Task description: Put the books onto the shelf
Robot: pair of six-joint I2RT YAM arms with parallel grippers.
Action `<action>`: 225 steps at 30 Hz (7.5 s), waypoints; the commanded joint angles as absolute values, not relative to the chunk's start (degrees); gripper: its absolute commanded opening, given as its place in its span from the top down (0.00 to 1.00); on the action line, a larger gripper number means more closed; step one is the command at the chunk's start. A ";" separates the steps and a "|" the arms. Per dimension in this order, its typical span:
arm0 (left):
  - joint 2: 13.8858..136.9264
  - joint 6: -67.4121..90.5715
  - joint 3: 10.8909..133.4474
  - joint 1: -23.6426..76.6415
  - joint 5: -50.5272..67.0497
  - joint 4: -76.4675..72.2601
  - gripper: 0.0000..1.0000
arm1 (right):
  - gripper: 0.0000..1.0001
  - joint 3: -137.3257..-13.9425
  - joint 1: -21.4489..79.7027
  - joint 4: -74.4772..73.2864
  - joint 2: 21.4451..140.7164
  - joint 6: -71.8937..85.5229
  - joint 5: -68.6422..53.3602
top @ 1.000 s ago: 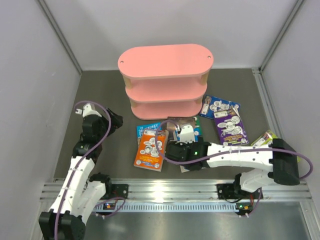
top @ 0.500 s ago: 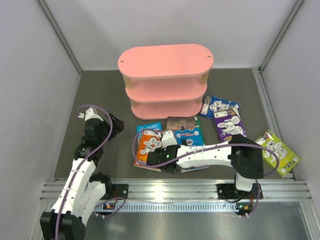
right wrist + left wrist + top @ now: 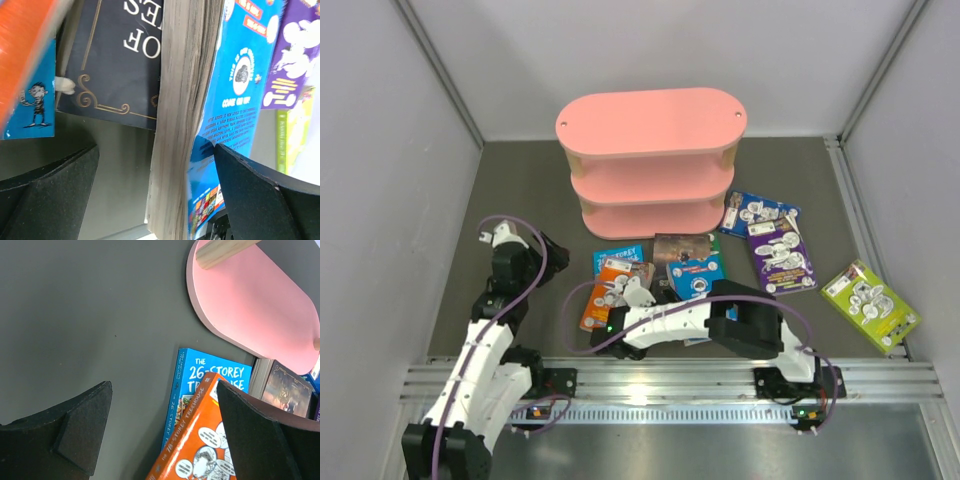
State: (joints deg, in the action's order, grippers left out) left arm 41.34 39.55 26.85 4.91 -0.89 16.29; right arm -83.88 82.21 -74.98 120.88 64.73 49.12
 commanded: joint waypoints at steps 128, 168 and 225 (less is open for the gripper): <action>44.65 40.69 34.63 4.66 4.48 13.27 0.16 | 0.00 -135.79 6.06 -66.45 102.04 25.40 -10.64; 45.18 39.81 33.40 4.66 3.60 13.10 0.16 | 0.83 -129.64 14.41 -52.38 100.46 28.83 -11.51; 54.67 48.95 15.04 22.50 16.53 11.78 0.19 | 0.00 -47.03 26.89 -39.90 42.36 33.13 -1.49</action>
